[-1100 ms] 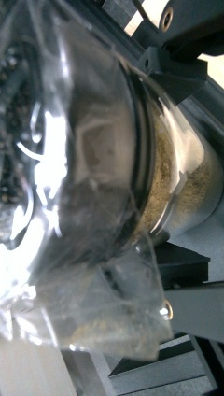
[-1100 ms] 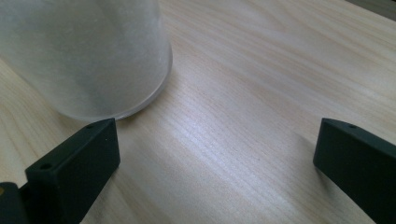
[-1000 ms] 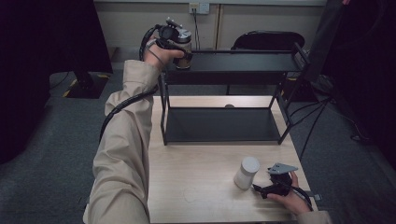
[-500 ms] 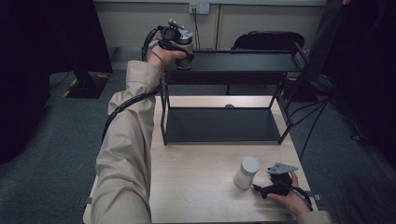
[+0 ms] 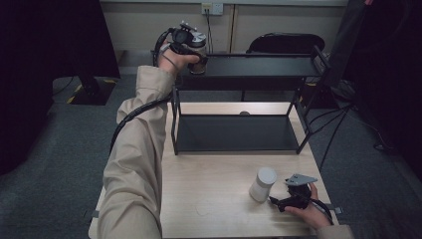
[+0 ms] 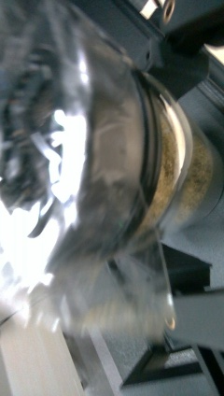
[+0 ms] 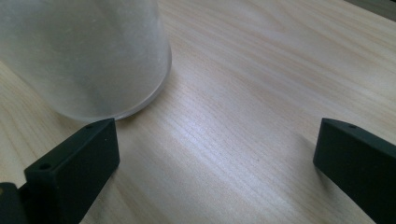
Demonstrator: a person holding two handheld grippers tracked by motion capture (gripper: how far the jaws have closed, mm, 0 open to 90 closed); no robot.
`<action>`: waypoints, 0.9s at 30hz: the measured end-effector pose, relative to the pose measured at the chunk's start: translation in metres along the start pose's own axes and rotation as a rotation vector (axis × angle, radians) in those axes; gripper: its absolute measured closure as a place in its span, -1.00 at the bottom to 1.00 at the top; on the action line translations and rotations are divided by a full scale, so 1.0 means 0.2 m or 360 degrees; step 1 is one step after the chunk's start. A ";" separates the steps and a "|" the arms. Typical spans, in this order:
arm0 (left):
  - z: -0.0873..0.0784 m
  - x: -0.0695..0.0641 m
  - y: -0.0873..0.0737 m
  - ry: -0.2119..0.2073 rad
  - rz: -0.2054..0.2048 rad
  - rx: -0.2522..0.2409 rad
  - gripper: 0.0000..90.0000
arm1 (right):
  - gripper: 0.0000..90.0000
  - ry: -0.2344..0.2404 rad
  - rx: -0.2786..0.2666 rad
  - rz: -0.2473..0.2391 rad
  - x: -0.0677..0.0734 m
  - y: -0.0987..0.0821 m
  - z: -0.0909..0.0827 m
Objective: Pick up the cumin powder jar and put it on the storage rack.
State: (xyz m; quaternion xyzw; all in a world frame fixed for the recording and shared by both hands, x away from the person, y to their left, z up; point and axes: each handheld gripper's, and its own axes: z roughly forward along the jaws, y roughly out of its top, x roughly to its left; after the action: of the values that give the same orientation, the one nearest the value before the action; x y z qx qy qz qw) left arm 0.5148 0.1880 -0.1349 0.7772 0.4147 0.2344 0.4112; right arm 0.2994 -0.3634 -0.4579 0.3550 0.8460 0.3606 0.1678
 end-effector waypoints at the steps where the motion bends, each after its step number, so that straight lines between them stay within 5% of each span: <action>1: -0.01 0.00 0.00 0.0005 -0.0006 -0.0001 -0.46 | -1.00 0.0000 0.0000 0.0000 0.00 0.00 0.00; 8: -0.06 -0.02 -0.01 0.0025 -0.0052 0.0010 -0.73 | -1.00 0.0000 0.0000 0.0000 0.00 0.00 0.00; 16: -0.13 -0.08 -0.07 0.0023 -0.0034 -0.0018 -0.99 | -1.00 -0.0001 0.0001 -0.0002 0.00 0.00 0.00; 27: -0.26 -0.12 -0.21 0.0001 -0.0009 -0.0029 -0.98 | -1.00 -0.0001 0.0001 -0.0002 0.00 0.00 0.00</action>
State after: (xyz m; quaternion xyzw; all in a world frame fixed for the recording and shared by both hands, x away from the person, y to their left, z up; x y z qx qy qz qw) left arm 0.4458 0.2057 -0.1418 0.7722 0.4147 0.2374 0.4188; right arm 0.2993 -0.3632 -0.4579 0.3548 0.8462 0.3602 0.1682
